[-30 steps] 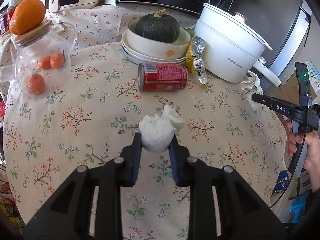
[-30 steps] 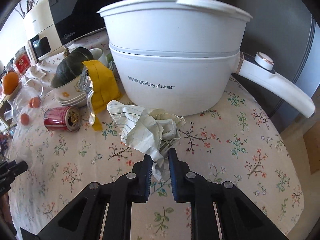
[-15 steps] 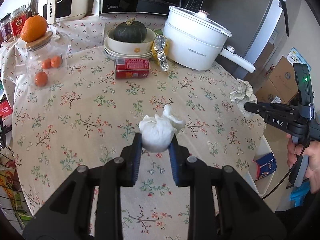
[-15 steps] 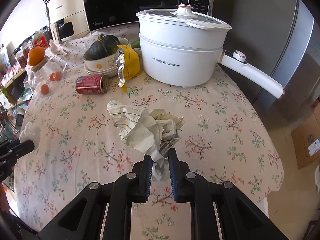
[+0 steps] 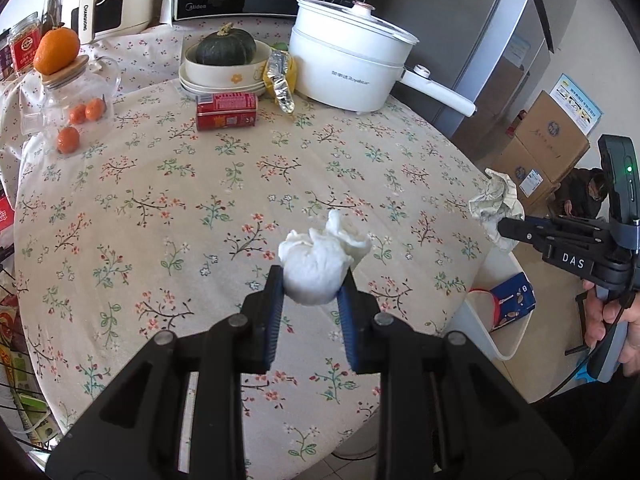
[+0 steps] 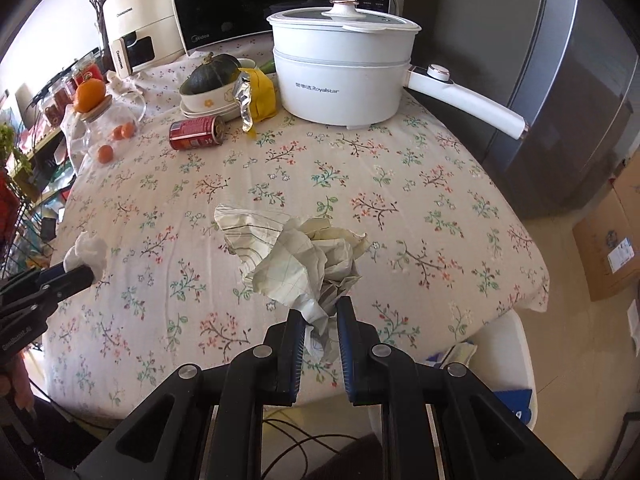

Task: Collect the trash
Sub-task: 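Carry the tissue ball and crumpled paper over the bin and open both grippers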

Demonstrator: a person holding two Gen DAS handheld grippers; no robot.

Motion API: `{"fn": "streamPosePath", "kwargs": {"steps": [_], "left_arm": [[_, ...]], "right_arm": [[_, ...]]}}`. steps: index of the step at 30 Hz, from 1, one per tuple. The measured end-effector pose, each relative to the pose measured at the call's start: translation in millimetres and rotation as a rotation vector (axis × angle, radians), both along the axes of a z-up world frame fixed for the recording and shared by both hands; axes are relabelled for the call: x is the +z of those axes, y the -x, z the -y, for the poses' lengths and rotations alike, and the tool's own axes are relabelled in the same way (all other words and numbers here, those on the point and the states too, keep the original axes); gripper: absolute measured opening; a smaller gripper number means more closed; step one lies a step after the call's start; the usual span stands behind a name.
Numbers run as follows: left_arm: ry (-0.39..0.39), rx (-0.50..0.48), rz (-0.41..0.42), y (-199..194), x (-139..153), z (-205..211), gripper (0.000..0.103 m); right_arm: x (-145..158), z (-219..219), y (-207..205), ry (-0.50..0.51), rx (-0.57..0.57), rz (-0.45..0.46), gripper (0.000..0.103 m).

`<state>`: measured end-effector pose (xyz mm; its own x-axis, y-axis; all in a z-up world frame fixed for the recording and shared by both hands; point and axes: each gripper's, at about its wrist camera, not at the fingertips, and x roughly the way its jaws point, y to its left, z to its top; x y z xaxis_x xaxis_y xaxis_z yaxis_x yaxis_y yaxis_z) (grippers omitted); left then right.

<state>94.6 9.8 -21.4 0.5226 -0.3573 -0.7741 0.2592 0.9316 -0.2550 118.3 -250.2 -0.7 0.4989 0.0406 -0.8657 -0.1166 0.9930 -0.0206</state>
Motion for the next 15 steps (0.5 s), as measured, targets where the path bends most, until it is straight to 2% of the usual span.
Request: {"fn": "streamPosePath", "kwargs": {"steps": [8,15], "left_arm": [[0.002,-0.073,0.004,8,-1,26,0.028],[-0.019,-0.171,0.000,19,-4,66,0.028]], "right_arm": [[-14,35,29,0.005,-0.039,-0.061,0.017],[-33,100,55,0.017,-0.164,-0.111,0.017]]}}
